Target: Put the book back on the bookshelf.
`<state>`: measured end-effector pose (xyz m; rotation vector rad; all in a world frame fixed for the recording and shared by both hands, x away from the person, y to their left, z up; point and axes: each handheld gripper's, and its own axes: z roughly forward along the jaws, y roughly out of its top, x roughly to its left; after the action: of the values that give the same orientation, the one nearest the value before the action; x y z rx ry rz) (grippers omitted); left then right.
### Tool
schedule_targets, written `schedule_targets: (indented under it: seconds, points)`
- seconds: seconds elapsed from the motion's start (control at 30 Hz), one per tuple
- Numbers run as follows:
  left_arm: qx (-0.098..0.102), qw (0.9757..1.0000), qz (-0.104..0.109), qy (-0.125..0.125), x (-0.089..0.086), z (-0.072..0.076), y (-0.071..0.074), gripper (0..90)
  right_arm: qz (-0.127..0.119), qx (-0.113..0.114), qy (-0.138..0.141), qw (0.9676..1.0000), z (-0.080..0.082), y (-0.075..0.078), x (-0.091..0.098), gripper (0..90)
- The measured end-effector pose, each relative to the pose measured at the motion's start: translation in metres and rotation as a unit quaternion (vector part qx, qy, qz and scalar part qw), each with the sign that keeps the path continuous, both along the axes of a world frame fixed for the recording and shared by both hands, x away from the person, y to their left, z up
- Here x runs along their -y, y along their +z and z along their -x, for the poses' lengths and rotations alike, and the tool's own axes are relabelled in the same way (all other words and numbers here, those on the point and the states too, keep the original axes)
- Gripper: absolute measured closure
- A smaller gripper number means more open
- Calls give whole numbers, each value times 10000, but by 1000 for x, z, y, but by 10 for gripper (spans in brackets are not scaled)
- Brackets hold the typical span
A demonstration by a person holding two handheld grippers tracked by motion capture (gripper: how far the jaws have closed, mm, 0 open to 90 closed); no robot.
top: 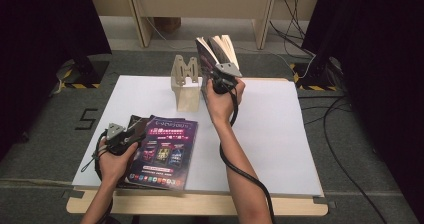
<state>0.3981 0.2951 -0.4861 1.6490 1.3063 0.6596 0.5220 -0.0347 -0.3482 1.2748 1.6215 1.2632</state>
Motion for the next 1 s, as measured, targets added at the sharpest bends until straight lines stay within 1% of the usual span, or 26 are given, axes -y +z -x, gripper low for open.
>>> schedule_targets:
  seconds: [0.17, 0.27, 0.33, 0.4, 0.6, 0.7, 0.87, 1.0]
  points:
    - [4, 10000, -1, 0, 0, 0, 0, 484, 130, -31, 66, 9999, -2, 2, 0, 846]
    - [5, 10000, 12, 13, 0, 0, 0, 484, 68, 14, 97, 9999, -2, 2, 0, 848]
    - [9, 10000, 9, 16, -1, 0, 0, 484, 6, 96, 89, 9999, -1, 0, 0, 850]
    - [2, 10000, 4, 32, -2, 0, 0, 484, -15, 181, 60, 9998, -2, -1, -1, 850]
    - [5, 10000, 9, 29, -2, 0, 0, 485, -156, 314, 4, 9994, -4, -2, -4, 851]
    - [9, 10000, 16, 36, -3, 0, 0, 485, -189, 424, -18, 9989, -5, -2, -4, 850]
    - [0, 10000, 9, 29, -2, 0, 0, 485, -237, 421, -75, 9988, -9, -3, -5, 850]
    - [-5, 10000, 11, 41, -3, 0, -1, 485, -187, 388, -118, 9990, -11, -8, -5, 848]
